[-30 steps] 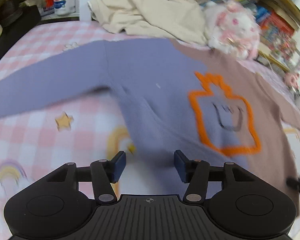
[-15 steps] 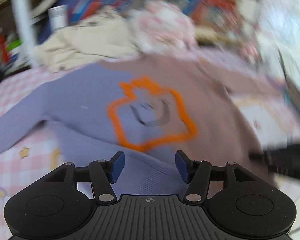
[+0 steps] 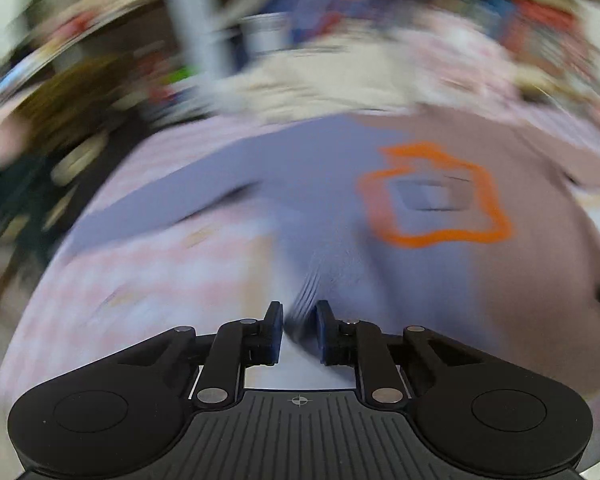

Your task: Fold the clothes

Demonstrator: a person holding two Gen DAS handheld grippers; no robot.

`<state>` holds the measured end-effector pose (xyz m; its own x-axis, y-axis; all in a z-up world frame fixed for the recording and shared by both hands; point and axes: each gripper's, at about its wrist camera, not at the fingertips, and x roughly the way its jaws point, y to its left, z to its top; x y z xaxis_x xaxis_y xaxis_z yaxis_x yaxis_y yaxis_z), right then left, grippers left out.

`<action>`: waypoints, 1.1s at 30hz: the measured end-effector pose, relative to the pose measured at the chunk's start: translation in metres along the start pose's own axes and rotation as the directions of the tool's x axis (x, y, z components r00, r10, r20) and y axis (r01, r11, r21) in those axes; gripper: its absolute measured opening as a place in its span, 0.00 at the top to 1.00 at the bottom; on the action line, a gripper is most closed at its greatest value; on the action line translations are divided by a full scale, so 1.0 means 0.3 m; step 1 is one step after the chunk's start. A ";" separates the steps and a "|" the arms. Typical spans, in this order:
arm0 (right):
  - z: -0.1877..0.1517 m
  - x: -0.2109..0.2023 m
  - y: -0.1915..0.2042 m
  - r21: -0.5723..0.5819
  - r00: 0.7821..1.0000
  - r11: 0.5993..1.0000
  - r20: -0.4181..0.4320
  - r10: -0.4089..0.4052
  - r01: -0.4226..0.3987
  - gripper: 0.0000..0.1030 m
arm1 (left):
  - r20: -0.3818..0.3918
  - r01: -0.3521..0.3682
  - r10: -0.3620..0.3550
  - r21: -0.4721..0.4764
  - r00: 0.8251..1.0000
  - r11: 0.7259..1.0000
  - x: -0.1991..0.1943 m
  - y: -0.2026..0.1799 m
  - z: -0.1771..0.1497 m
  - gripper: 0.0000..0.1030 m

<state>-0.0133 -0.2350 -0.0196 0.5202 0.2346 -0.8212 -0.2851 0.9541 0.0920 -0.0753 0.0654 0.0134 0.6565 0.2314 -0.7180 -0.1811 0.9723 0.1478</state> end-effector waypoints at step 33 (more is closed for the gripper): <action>0.027 -0.010 -0.087 0.077 0.997 0.994 -0.007 -0.071 0.071 0.88 | -0.140 0.217 -0.255 -0.239 0.957 0.946 0.208 0.076 0.054 0.96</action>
<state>-0.0009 -0.2591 -0.0151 0.5334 0.1653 -0.8295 -0.1845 0.9798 0.0766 -0.0266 0.1027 -0.0170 0.5718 -0.0313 -0.8198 -0.2040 0.9625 -0.1790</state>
